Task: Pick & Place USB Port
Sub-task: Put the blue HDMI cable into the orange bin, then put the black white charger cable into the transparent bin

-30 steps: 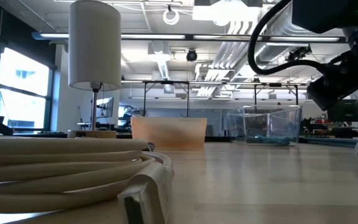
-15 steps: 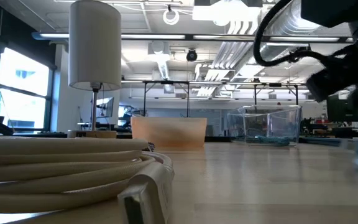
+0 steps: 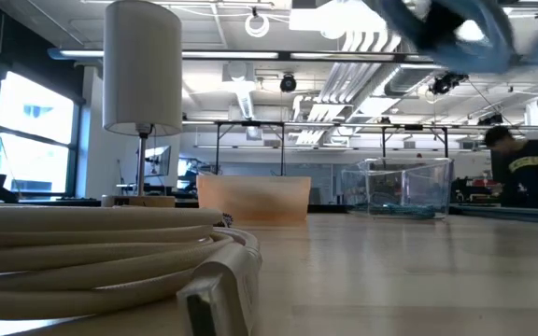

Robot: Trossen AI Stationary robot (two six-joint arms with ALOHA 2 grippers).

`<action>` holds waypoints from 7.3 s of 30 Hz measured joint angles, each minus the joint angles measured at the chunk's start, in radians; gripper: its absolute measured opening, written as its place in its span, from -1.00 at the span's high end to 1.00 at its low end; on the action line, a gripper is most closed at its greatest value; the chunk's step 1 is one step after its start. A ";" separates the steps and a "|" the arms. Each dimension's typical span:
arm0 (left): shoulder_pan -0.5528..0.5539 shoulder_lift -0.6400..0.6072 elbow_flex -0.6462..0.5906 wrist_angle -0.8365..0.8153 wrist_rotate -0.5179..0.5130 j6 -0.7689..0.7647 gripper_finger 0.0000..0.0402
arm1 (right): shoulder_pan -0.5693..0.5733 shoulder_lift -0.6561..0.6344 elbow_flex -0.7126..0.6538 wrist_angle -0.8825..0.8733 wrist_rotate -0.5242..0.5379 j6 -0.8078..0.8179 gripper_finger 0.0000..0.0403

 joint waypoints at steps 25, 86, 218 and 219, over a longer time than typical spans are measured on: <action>0.526 0.000 0.095 0.589 0.541 0.249 -0.29 | -0.078 -0.044 0.343 -0.157 0.624 -0.647 0.83; 0.763 0.143 0.090 0.657 1.276 0.230 -0.29 | -0.373 -0.043 0.342 0.449 0.216 -1.507 0.83; 0.886 0.521 0.092 0.154 0.438 0.811 0.38 | -0.406 -0.263 0.342 -0.117 0.161 -0.888 -0.06; 0.886 0.521 0.096 0.149 0.477 0.805 0.37 | -0.406 -0.263 0.342 -0.120 0.162 -0.890 -0.06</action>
